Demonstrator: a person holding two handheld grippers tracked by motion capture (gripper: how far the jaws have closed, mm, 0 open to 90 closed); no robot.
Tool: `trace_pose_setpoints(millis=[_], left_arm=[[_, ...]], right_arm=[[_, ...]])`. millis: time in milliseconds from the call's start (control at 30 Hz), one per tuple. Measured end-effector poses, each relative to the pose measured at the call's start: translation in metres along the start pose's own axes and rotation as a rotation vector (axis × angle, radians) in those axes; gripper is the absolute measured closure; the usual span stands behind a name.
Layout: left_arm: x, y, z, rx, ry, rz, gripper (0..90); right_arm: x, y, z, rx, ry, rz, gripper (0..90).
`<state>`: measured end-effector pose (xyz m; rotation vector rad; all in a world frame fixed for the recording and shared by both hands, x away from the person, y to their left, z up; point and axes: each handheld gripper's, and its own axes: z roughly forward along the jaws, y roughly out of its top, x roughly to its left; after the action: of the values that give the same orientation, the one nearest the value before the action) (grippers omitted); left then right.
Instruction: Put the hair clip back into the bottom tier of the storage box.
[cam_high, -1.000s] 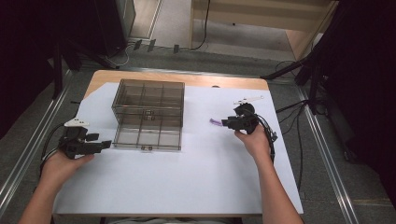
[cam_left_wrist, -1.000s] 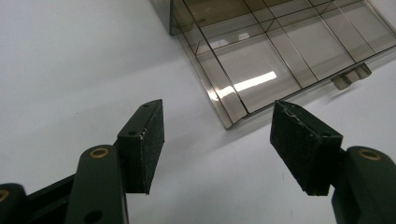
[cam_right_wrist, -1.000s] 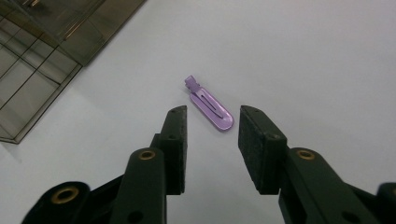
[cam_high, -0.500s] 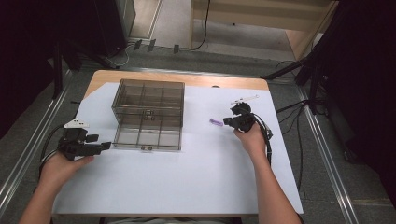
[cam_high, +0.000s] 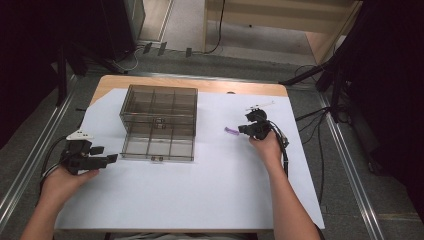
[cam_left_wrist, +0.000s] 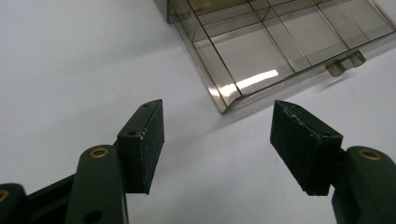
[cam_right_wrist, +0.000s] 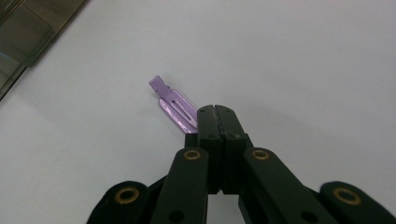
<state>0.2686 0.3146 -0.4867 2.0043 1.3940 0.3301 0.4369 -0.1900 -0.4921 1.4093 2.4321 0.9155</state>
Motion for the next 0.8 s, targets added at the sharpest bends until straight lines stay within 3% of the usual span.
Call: trace_pose_setpoints(millis=[400,667,800], left_arm=[[0.001,-0.001,-0.002,-0.009,-0.012,-0.009,36.1],[0.002,-0.002,-0.003,-0.012,-0.008,-0.014,36.1],[0.003,-0.001,-0.003,-0.013,-0.008,-0.013,36.1]], right_arm=[[-0.002,0.002,0.01,0.019,-0.008,0.012,90.0],[0.005,0.002,0.015,0.048,-0.009,-0.027,90.0],[0.009,0.003,0.015,0.063,-0.006,-0.019,90.0]])
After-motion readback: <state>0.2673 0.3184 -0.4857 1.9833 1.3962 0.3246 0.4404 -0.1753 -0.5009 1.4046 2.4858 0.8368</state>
